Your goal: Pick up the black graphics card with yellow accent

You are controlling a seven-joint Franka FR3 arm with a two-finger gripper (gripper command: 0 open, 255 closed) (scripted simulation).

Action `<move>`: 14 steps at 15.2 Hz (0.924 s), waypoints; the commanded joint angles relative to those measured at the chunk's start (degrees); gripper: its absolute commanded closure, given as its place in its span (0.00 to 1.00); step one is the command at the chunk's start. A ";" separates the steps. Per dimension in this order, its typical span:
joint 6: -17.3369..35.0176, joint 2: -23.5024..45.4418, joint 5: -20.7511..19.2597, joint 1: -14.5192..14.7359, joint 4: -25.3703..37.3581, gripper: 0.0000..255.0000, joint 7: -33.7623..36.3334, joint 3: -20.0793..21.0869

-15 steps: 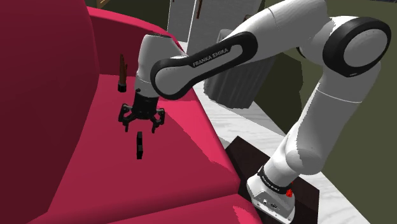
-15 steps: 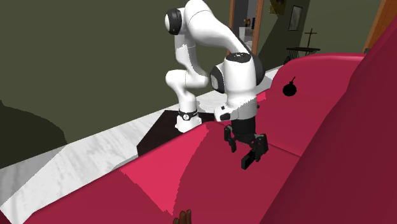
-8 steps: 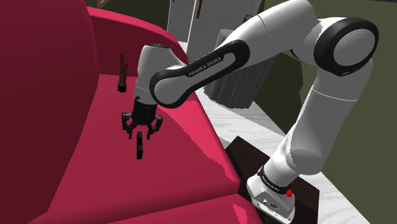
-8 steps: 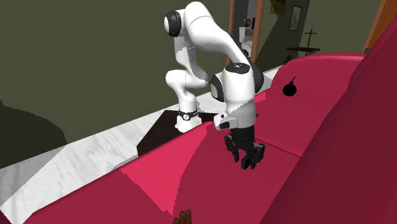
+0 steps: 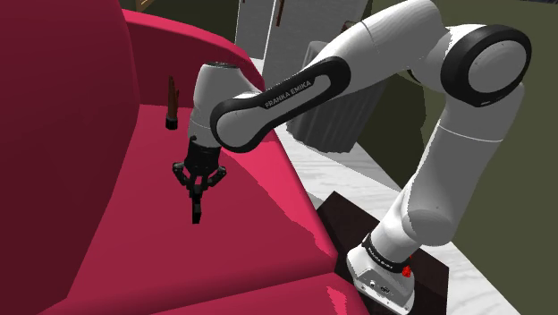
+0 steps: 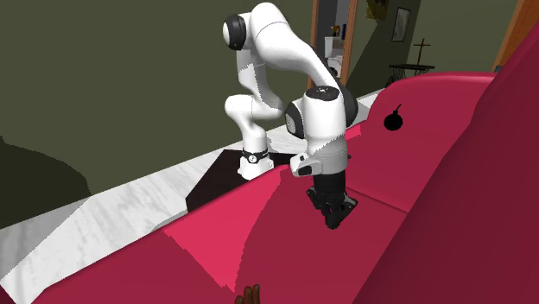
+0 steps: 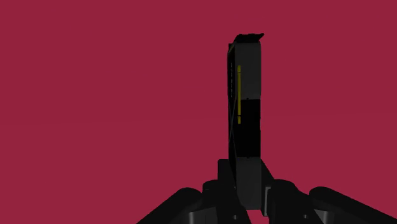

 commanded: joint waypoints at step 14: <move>-9.51 -5.96 2.61 -0.85 4.06 1.00 -0.70 0.55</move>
